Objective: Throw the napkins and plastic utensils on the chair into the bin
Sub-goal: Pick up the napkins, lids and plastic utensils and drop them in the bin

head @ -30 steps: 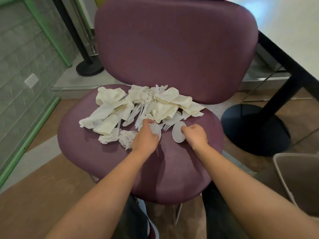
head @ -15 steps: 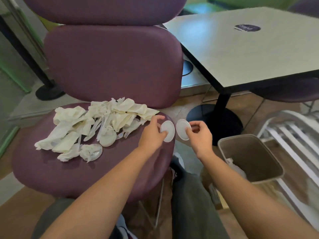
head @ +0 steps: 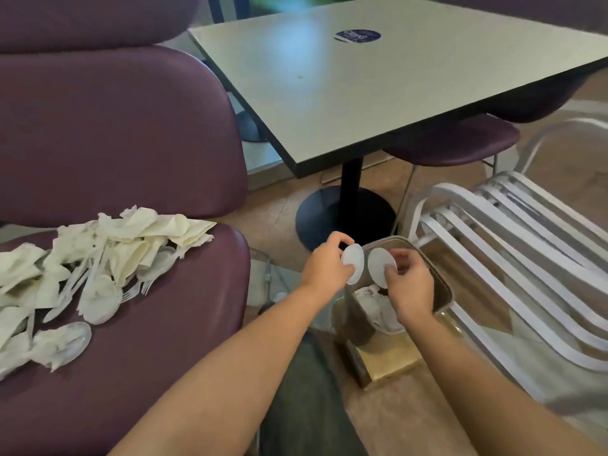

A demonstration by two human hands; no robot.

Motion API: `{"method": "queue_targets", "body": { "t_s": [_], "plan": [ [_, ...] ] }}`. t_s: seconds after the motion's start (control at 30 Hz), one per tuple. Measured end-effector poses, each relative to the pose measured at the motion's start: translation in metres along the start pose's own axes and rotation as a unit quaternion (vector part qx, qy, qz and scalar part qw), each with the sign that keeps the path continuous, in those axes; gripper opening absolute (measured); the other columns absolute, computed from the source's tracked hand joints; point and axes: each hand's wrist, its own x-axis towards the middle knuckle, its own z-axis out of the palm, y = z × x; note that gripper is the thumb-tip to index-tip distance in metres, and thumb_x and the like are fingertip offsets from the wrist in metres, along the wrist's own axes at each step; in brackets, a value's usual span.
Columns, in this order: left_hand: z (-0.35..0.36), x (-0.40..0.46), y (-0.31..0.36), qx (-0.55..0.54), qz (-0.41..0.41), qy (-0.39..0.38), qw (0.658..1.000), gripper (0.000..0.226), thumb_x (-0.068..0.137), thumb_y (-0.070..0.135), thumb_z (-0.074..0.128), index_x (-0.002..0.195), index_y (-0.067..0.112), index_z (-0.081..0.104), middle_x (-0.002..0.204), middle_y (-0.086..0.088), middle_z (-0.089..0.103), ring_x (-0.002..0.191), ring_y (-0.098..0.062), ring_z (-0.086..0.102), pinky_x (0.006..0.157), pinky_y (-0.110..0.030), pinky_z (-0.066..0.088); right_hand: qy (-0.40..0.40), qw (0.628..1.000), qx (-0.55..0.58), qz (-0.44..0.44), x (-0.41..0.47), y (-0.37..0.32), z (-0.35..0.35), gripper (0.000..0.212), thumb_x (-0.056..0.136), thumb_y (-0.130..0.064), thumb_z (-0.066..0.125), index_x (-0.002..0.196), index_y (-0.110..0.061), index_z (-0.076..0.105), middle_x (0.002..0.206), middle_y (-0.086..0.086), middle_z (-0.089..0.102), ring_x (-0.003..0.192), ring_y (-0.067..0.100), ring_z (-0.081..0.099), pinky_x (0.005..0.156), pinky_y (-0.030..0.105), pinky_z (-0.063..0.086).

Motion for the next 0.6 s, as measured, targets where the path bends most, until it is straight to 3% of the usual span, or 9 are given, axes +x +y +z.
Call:
{"method": "queue_targets", "body": {
  "t_s": [0.1,0.2,0.3,0.4,0.6],
  "plan": [
    [0.032,0.012,0.003,0.014,0.006,-0.01,1.0,0.042,0.081,0.014,0.073,0.114,0.028,0.051,0.103,0.002,0.065,0.094,-0.018,0.062,0.078,-0.035,0.054,0.014,0.999,-0.035,0.022,0.012,0.021,-0.009,0.02,0.093,-0.012,0.059,0.113,-0.016,0.06,0.102,-0.002,0.063,0.091,0.016,0.059,0.077,0.029,0.045],
    [0.062,0.019,0.002,0.027,-0.016,-0.019,0.999,0.044,0.083,0.016,0.072,0.123,0.023,0.053,0.122,-0.001,0.056,0.109,-0.019,0.057,0.091,-0.034,0.051,-0.018,0.996,-0.077,0.036,0.019,0.042,-0.012,0.023,0.093,-0.012,0.06,0.116,-0.013,0.06,0.103,-0.001,0.061,0.094,0.019,0.059,0.081,0.031,0.049],
    [0.08,0.021,-0.001,0.016,-0.049,-0.043,0.998,0.055,0.086,0.025,0.07,0.136,0.02,0.049,0.137,-0.004,0.044,0.126,-0.02,0.049,0.106,-0.037,0.042,-0.066,0.987,-0.14,0.053,0.024,0.056,-0.011,0.028,0.09,-0.018,0.063,0.117,-0.013,0.063,0.116,0.007,0.056,0.1,0.026,0.058,0.085,0.046,0.056],
    [0.076,0.02,-0.005,0.013,-0.052,-0.038,0.998,0.053,0.088,0.029,0.068,0.137,0.023,0.05,0.137,-0.001,0.047,0.125,-0.018,0.05,0.104,-0.037,0.044,-0.076,0.984,-0.157,0.04,0.025,0.055,-0.011,0.024,0.09,-0.02,0.063,0.112,-0.015,0.067,0.112,0.006,0.054,0.102,0.026,0.056,0.085,0.048,0.055],
    [0.027,0.012,-0.014,0.003,-0.028,0.024,0.999,0.035,0.093,0.034,0.058,0.128,0.028,0.056,0.12,0.006,0.056,0.109,-0.012,0.056,0.093,-0.033,0.05,-0.109,0.986,-0.125,-0.016,0.016,0.025,0.01,0.017,0.091,-0.018,0.06,0.105,-0.019,0.069,0.107,0.002,0.061,0.107,0.022,0.056,0.096,0.038,0.047]
  ]
}}
